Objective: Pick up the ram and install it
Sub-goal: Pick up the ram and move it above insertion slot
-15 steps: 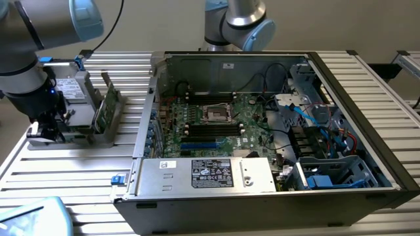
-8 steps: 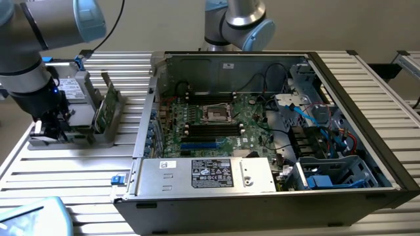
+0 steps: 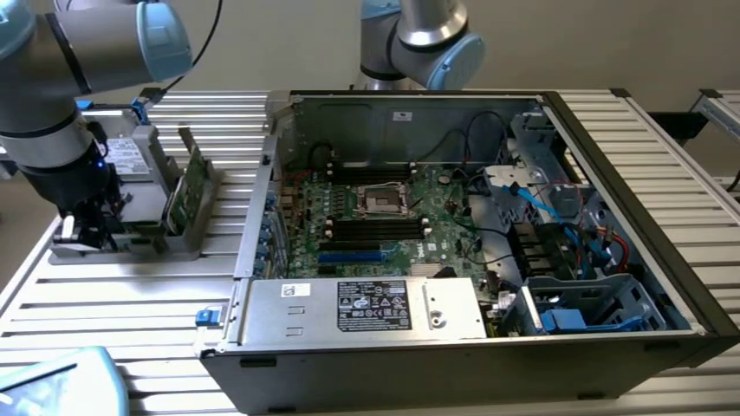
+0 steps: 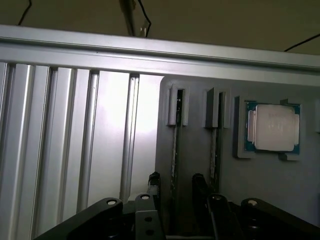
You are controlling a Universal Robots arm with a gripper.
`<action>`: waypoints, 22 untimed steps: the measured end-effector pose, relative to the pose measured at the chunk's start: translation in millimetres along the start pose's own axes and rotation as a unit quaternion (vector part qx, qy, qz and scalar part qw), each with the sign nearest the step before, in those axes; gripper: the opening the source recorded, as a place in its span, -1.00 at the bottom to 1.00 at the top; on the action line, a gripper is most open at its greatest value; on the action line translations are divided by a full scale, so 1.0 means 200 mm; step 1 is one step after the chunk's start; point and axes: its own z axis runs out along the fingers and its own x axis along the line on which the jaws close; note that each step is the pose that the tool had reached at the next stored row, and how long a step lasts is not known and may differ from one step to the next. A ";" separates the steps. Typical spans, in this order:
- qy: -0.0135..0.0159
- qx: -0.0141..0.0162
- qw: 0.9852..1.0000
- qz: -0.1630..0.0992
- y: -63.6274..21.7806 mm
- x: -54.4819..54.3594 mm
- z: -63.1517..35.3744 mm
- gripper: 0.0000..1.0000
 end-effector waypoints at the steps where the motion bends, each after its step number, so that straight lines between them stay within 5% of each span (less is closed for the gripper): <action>1: 0.001 0.000 1.000 0.000 0.000 0.00 0.000 -0.21; 3: 0.002 0.000 1.000 0.000 0.000 0.00 0.002 -0.21; 9: 0.013 -0.001 1.000 0.002 -0.003 -0.03 0.014 -0.21; 14: 0.018 -0.001 1.000 0.003 -0.004 -0.03 0.023 -0.21; 22: 0.019 -0.001 1.000 0.003 -0.006 -0.04 0.028 -0.21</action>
